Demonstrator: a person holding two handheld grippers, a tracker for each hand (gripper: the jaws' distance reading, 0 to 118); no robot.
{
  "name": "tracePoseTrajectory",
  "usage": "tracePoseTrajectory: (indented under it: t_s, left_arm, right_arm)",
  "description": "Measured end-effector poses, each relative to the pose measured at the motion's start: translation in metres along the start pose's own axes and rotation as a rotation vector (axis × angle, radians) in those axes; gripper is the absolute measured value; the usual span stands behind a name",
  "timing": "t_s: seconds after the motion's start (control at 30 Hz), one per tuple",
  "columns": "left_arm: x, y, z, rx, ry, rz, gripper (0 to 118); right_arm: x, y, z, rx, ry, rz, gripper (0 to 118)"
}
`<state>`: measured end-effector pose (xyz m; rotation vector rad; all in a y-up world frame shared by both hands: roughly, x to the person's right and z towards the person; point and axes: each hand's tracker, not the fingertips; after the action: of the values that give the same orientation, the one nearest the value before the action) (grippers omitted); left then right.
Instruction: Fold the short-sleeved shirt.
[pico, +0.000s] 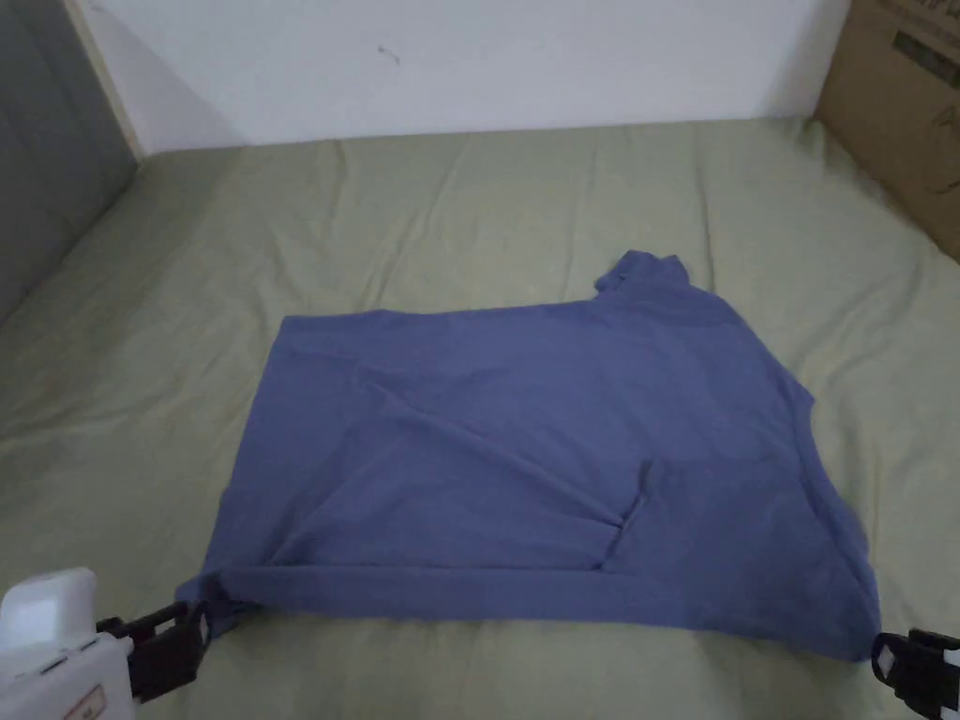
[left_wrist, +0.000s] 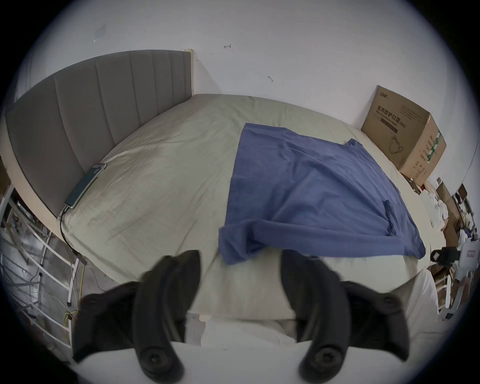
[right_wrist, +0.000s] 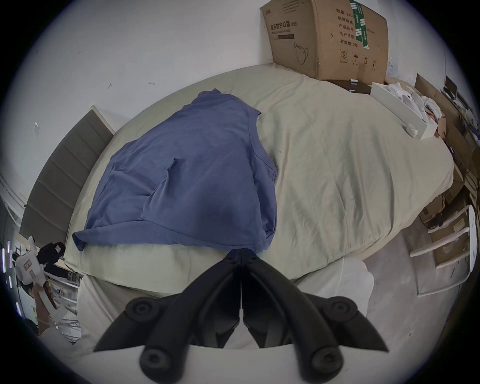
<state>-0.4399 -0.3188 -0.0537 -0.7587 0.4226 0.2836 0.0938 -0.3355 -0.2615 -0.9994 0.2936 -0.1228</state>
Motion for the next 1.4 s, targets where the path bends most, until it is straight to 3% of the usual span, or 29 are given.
tracePoseTrajectory:
  t_s: [0.2, 0.23, 0.27, 0.3, 0.53, 0.63, 0.67, 0.73, 0.77, 0.87, 0.9, 0.93, 0.97, 1.03, 1.2, 1.4]
  left_arm:
    - [-0.016, 0.028, -0.06, -0.002, -0.018, 0.023, 78]
    - [-0.013, 0.028, -0.069, -0.014, -0.018, 0.034, 65]
    - [-0.01, 0.032, -0.073, -0.034, -0.035, 0.05, 23]
    - [-0.008, 0.032, -0.078, -0.061, -0.05, 0.069, 1]
    - [0.001, 0.022, -0.084, -0.087, -0.045, -0.015, 0]
    - [-0.008, 0.027, -0.085, -0.087, -0.045, 0.0, 0]
    - [-0.002, 0.032, -0.078, -0.085, -0.042, 0.006, 0]
    - [-0.002, 0.035, -0.073, -0.08, -0.046, 0.017, 0]
    - [-0.002, 0.036, -0.071, -0.077, -0.048, 0.02, 0]
    - [0.002, 0.039, -0.067, -0.071, -0.046, -0.001, 0]
    - [0.003, 0.04, -0.067, -0.072, -0.046, -0.006, 0]
    - [0.002, 0.039, -0.067, -0.075, -0.044, -0.01, 0]
    - [0.002, 0.039, -0.068, -0.076, -0.041, -0.01, 0]
    - [0.002, 0.038, -0.067, -0.08, -0.041, -0.003, 0]
    - [0.0, 0.036, -0.067, -0.085, -0.038, -0.007, 0]
    - [0.004, 0.058, -0.062, -0.074, -0.036, -0.044, 0]
  right_arm:
    - [-0.004, 0.003, -0.009, -0.032, 0.003, 0.012, 0]
    - [-0.004, 0.003, -0.011, -0.036, 0.004, 0.007, 0]
    - [-0.003, 0.003, -0.014, -0.046, 0.008, 0.002, 0]
    - [-0.003, 0.003, -0.016, -0.053, 0.006, -0.003, 0]
    - [0.0, 0.003, -0.014, -0.07, -0.006, -0.01, 0]
    - [-0.006, 0.009, -0.008, -0.043, -0.009, 0.09, 1]
    - [-0.009, 0.011, -0.008, -0.035, -0.027, 0.132, 16]
    - [-0.014, 0.017, -0.011, -0.012, -0.045, 0.199, 72]
    - [-0.015, 0.021, -0.017, -0.033, -0.055, 0.218, 87]
    - [-0.016, 0.032, -0.04, -0.08, -0.078, 0.233, 85]
    - [-0.015, 0.033, -0.05, -0.127, -0.094, 0.231, 69]
    - [-0.014, 0.033, -0.055, -0.163, -0.109, 0.225, 30]
    - [-0.013, 0.031, -0.058, -0.172, -0.085, 0.235, 3]
    - [-0.01, 0.026, -0.059, -0.16, -0.113, 0.224, 3]
    - [-0.004, 0.028, -0.048, -0.143, -0.069, 0.153, 3]
    - [-0.016, 0.063, -0.019, -0.073, -0.043, 0.158, 3]
